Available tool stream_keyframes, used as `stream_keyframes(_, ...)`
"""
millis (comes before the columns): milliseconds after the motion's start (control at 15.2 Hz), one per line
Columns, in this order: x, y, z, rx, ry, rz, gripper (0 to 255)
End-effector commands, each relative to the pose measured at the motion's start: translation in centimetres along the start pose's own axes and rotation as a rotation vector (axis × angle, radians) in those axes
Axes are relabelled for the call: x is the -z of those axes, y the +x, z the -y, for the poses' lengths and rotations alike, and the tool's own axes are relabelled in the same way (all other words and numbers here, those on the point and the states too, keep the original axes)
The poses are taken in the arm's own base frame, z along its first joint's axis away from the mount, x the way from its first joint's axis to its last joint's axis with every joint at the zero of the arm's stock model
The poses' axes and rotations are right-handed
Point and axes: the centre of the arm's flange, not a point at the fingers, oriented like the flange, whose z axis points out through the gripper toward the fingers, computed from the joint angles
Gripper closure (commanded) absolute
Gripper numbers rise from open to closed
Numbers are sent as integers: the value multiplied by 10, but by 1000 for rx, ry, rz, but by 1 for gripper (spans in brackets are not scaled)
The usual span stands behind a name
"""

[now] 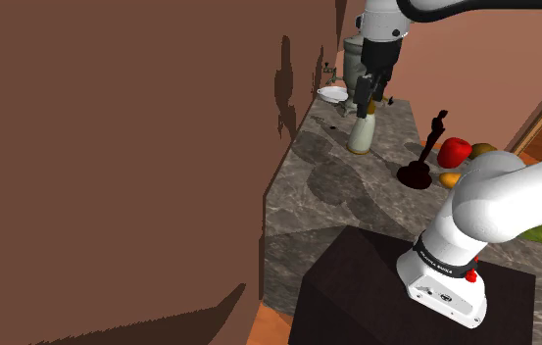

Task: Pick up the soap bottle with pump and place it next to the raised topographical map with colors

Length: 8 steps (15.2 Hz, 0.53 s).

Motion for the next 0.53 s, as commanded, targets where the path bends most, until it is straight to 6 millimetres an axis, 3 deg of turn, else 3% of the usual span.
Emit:
stream_keyframes(0,0,0,0,0,0,0,0)
stream_keyframes(462,-31,28,-85,-15,21,-10,0)
